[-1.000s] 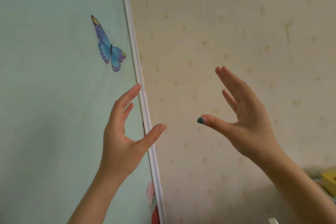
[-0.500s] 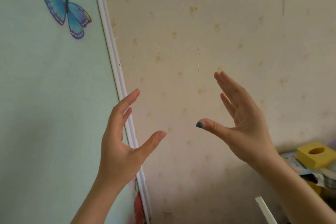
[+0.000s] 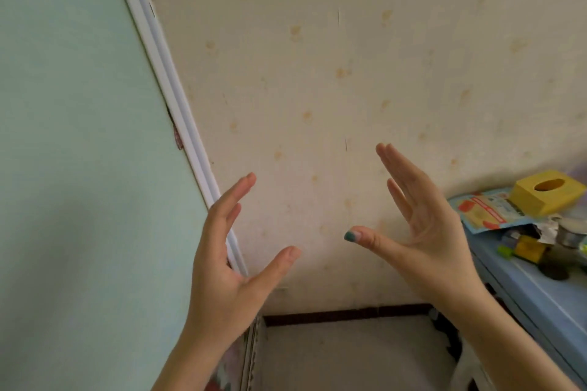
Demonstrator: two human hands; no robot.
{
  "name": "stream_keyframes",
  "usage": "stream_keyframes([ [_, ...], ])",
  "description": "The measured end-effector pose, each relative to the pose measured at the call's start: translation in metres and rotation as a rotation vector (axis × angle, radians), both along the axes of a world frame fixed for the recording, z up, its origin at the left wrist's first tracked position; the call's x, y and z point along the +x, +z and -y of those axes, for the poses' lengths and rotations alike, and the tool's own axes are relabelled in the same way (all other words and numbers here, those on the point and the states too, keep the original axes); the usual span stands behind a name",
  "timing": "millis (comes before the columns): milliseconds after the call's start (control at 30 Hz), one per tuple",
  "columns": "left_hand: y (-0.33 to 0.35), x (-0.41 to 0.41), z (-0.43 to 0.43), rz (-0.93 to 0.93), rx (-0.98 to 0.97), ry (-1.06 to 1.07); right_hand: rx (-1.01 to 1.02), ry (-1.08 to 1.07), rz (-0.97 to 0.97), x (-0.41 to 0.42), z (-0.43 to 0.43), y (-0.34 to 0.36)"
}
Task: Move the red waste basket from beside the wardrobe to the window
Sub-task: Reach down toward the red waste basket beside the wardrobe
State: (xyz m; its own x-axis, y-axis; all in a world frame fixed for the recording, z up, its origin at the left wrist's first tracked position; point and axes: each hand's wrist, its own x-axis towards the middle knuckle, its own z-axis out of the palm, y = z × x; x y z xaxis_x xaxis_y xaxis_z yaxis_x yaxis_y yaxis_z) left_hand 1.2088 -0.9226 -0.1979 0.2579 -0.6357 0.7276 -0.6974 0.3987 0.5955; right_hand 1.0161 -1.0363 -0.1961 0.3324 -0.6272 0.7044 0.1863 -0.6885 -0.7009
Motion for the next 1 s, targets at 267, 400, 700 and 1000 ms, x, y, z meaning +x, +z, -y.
stream_keyframes([
  [267,-0.088,0.004,0.019,-0.070,0.126,-0.009,0.143,-0.013,-0.093,0.001,0.012,-0.087],
  [400,-0.130,0.007,0.024,-0.122,0.193,0.004,0.207,-0.034,-0.128,0.004,0.021,-0.130],
  [700,-0.222,0.009,0.025,-0.230,0.360,0.052,0.382,-0.058,-0.251,0.001,0.021,-0.223],
  [1000,-0.309,0.003,0.014,-0.322,0.524,0.065,0.552,-0.118,-0.389,-0.006,0.007,-0.308],
])
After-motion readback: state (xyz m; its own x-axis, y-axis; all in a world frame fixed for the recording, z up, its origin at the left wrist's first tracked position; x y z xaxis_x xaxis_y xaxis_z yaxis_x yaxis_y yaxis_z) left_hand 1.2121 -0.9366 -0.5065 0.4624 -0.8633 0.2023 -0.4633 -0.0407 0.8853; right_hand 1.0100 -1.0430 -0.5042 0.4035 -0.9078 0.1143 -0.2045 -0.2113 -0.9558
